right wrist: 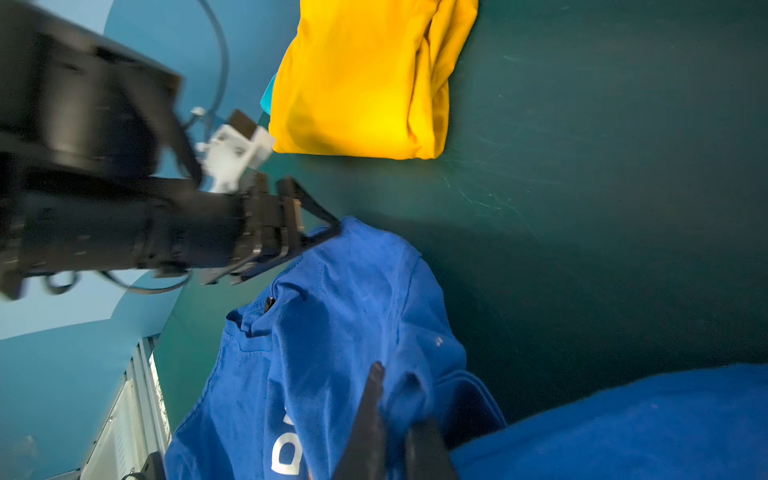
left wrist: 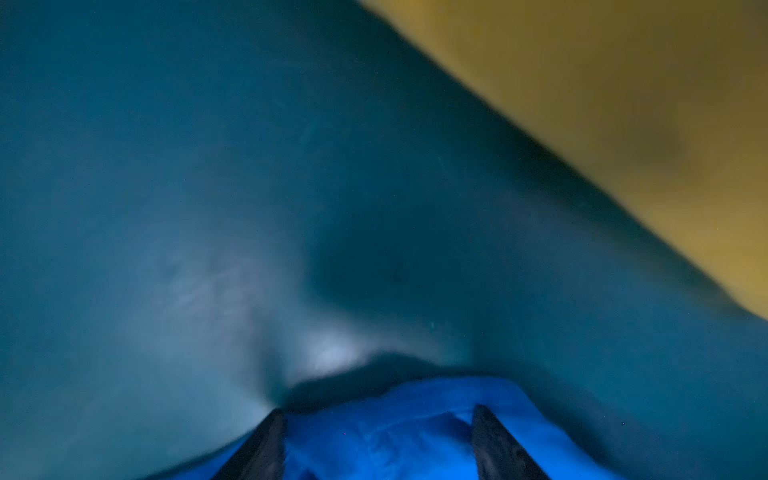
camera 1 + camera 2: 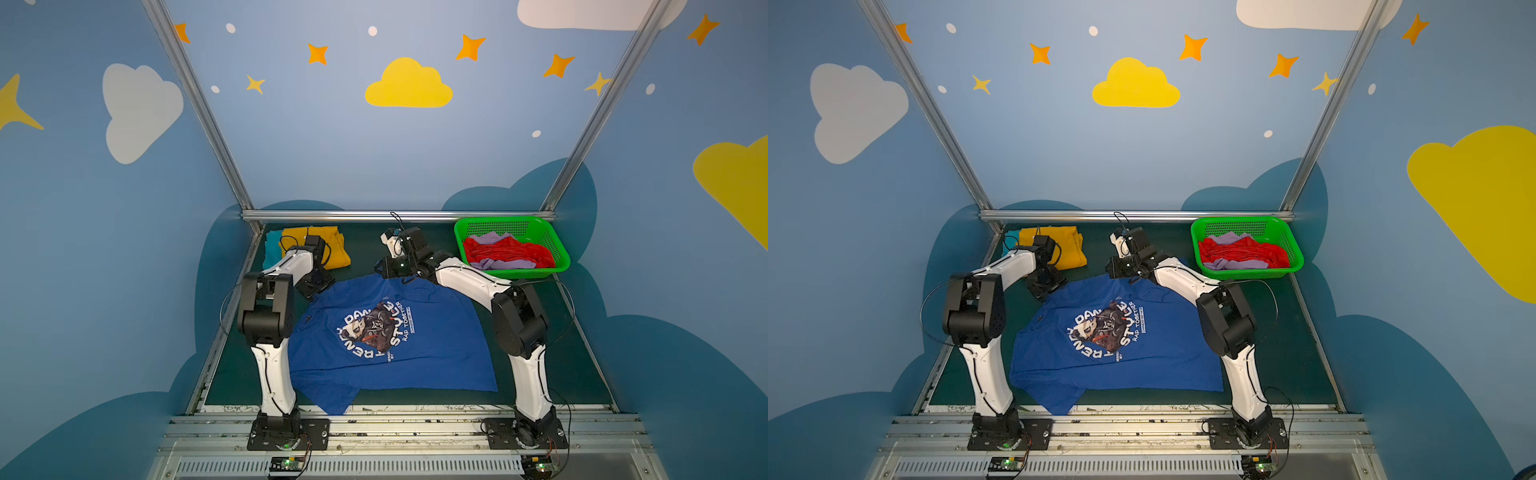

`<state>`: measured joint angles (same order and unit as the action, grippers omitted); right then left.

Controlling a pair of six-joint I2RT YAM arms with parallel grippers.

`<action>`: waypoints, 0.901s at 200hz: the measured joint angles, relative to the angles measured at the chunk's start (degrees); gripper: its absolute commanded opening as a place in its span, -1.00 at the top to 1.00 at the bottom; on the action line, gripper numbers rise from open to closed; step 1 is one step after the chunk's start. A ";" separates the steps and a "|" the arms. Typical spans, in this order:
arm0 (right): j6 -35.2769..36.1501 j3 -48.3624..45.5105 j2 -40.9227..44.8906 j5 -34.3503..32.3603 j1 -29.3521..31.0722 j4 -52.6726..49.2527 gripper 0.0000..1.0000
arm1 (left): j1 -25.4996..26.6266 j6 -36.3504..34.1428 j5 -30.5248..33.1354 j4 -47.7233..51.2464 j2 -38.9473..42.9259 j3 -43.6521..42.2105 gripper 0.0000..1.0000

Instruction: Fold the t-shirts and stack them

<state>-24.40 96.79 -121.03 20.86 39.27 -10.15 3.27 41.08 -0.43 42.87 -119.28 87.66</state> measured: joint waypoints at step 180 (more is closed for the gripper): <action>0.94 -3.13 -0.85 0.07 -0.13 -1.03 0.97 | -0.04 -0.09 -2.12 2.54 -6.38 9.73 -0.30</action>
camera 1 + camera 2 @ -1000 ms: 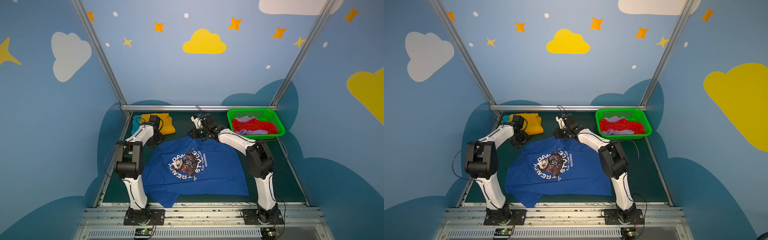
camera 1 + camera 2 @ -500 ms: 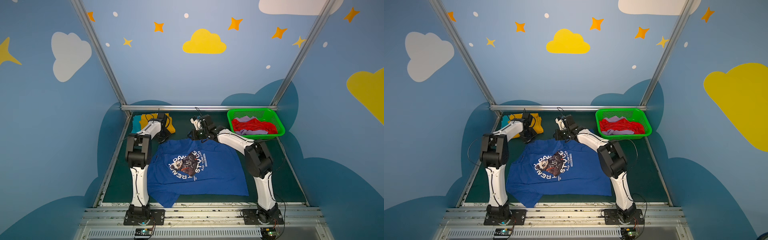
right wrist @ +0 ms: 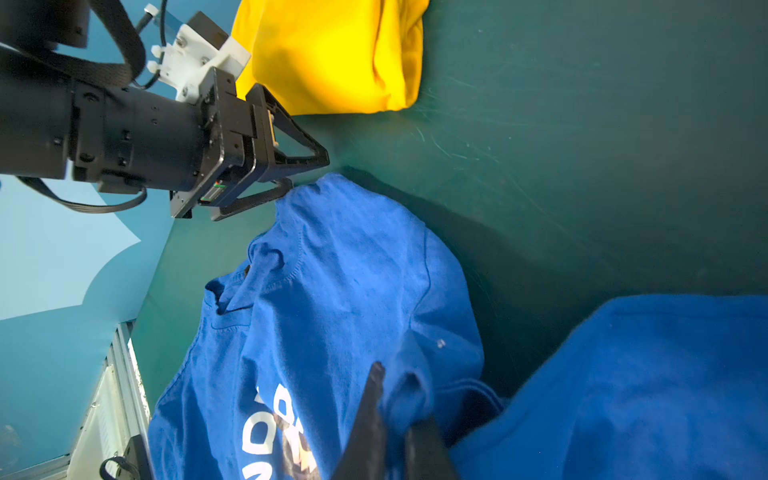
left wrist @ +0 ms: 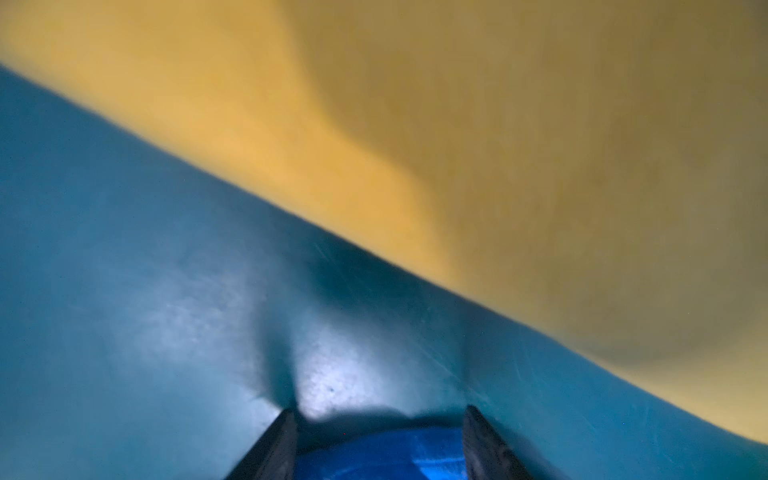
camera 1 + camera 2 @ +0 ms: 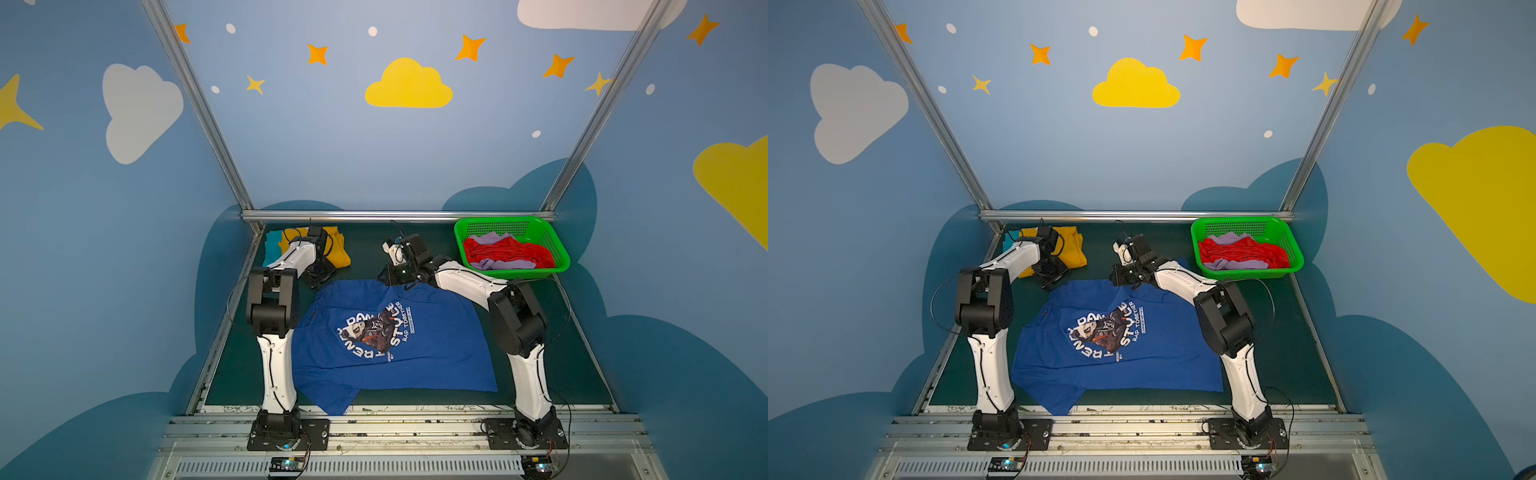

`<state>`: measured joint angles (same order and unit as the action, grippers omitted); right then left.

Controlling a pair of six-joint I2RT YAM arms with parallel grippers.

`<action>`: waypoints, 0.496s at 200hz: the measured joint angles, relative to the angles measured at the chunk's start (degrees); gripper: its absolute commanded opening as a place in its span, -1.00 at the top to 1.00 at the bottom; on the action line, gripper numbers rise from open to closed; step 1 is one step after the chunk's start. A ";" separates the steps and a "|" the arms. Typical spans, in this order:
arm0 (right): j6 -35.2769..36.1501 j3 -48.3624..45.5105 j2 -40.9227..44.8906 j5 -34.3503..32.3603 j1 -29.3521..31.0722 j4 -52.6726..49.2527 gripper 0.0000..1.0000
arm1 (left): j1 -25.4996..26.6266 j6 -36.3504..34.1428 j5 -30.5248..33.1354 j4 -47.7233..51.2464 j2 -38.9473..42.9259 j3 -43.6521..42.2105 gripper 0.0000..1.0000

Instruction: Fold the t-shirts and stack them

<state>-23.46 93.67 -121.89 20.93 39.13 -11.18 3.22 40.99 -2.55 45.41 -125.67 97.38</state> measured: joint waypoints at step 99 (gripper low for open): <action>0.11 -0.15 0.00 0.28 0.20 -0.13 0.97 | 3.78 3.30 -5.66 -6.05 5.38 -8.81 0.56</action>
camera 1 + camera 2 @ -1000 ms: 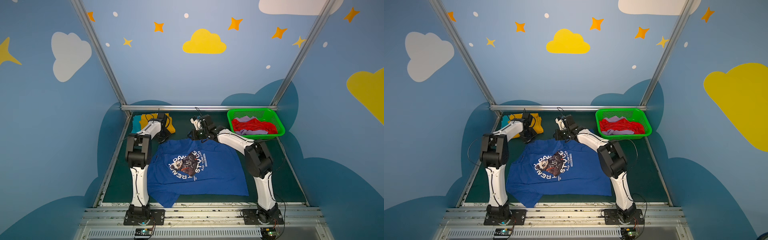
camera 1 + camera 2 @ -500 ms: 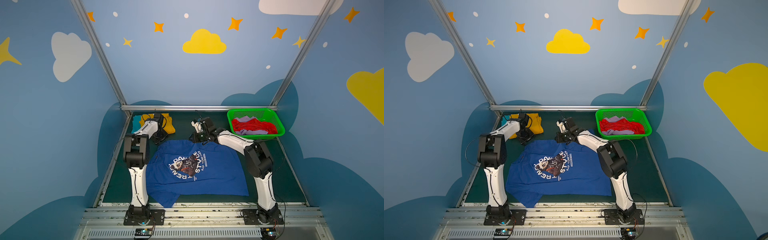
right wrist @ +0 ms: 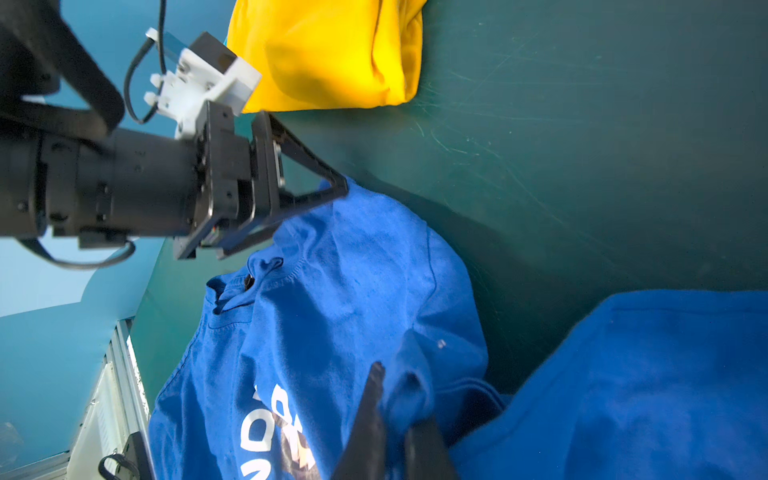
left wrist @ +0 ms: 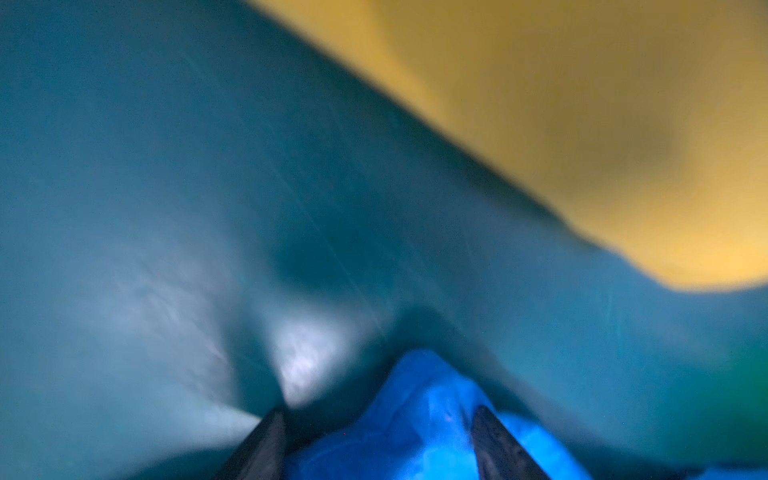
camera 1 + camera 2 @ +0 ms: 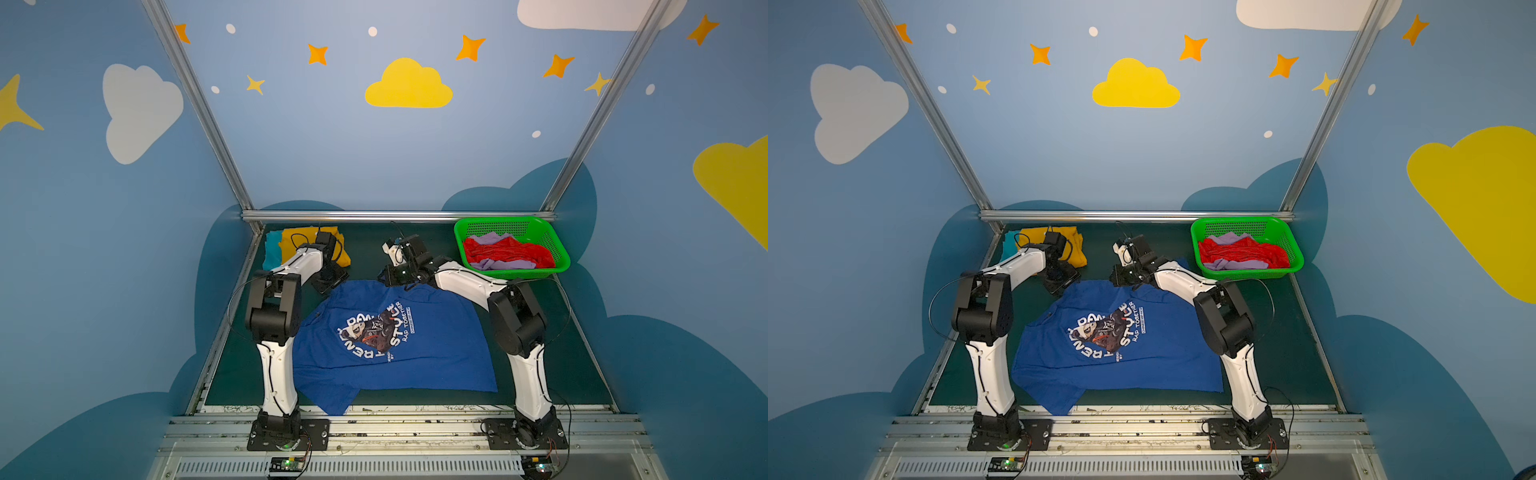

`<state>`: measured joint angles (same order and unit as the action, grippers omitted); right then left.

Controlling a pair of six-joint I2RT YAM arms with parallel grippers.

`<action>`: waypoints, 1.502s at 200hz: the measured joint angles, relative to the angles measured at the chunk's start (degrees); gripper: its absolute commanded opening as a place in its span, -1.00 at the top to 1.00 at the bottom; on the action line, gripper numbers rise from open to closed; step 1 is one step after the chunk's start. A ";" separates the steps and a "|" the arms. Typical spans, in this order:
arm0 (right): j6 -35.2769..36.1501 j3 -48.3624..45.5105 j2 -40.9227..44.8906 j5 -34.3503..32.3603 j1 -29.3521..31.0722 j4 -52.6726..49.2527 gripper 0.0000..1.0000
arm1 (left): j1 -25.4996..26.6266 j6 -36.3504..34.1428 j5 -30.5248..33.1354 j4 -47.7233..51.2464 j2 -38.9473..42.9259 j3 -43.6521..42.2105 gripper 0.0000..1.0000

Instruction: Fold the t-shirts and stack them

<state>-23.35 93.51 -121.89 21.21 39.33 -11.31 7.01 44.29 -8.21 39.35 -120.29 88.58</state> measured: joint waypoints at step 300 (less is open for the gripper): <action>-2.51 -25.38 24.28 -7.26 1.11 -16.04 -0.03 | 11.08 -0.52 4.83 5.81 33.90 -22.49 -0.25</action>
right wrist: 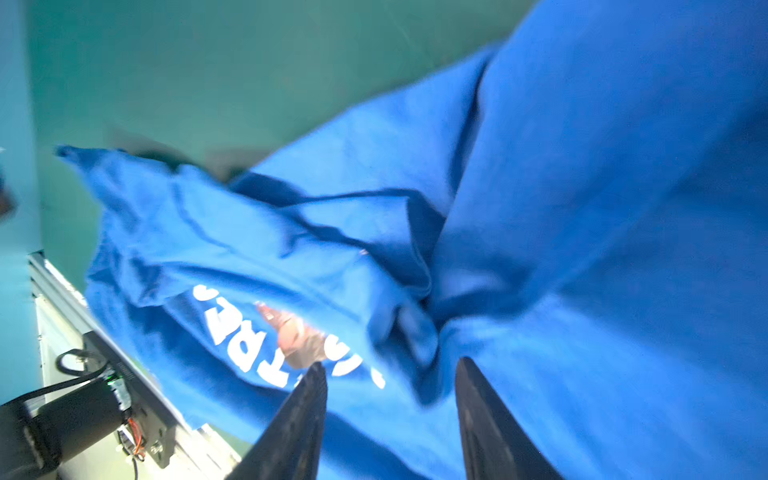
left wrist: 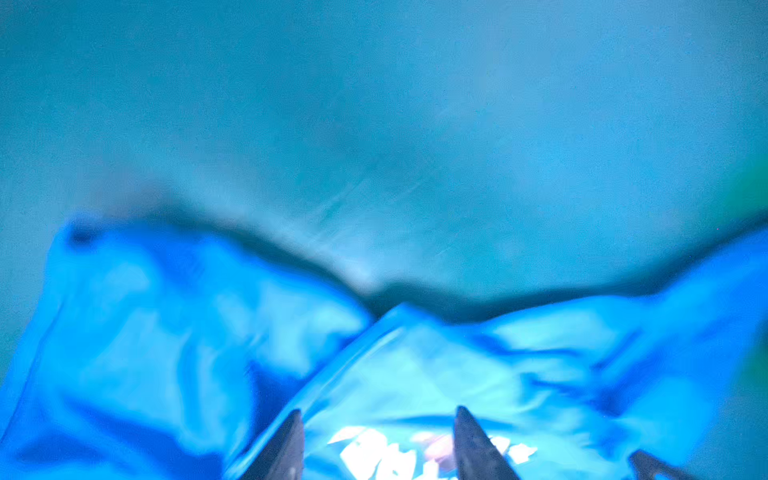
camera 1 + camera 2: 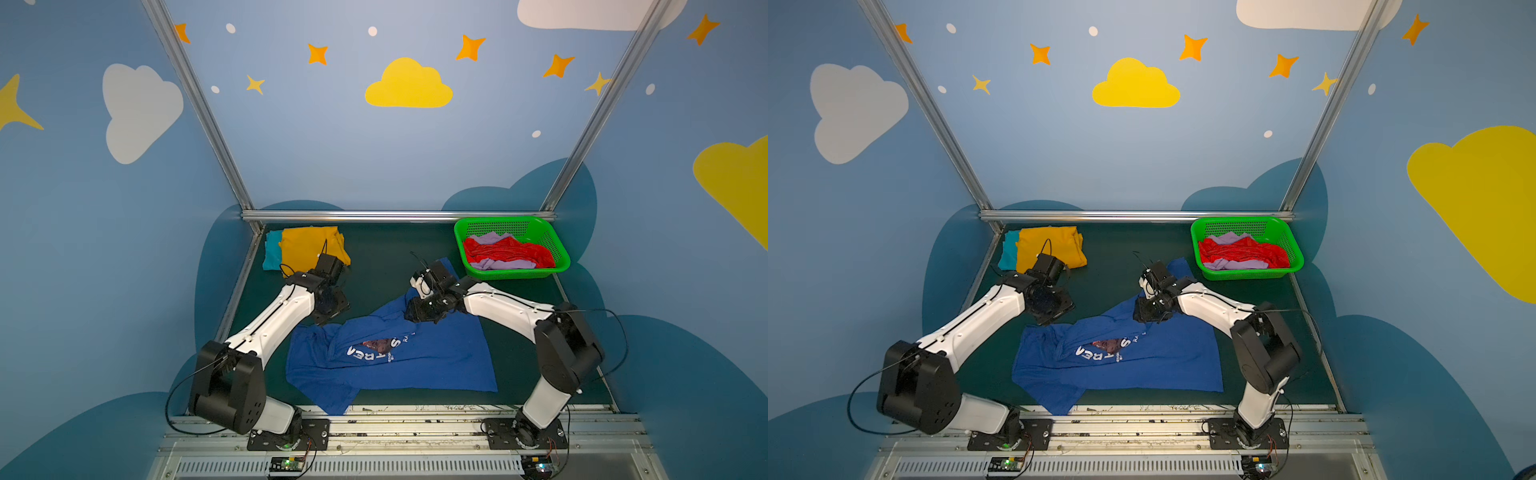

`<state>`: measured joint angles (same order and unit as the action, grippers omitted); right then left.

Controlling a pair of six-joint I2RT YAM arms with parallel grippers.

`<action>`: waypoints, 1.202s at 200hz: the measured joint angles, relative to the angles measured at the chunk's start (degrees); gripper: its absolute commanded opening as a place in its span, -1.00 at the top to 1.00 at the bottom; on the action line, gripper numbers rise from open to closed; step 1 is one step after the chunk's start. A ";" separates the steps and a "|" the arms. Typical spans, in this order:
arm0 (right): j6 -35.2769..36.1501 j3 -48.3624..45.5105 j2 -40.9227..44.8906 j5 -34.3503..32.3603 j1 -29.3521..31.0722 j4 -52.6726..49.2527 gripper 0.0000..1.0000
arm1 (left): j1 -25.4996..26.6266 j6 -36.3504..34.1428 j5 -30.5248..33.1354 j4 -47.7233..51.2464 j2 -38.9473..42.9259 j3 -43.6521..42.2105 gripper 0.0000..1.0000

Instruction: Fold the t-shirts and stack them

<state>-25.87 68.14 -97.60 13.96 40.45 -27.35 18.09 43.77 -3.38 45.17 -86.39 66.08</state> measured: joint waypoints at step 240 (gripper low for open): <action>0.59 -2.58 3.67 -1.05 -3.82 -1.62 -0.04 | 6.21 -10.32 -6.12 11.96 -22.29 22.25 -0.50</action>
<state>-25.28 65.56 -93.93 12.91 36.62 -28.97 24.29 33.45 -9.50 57.12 -108.68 88.33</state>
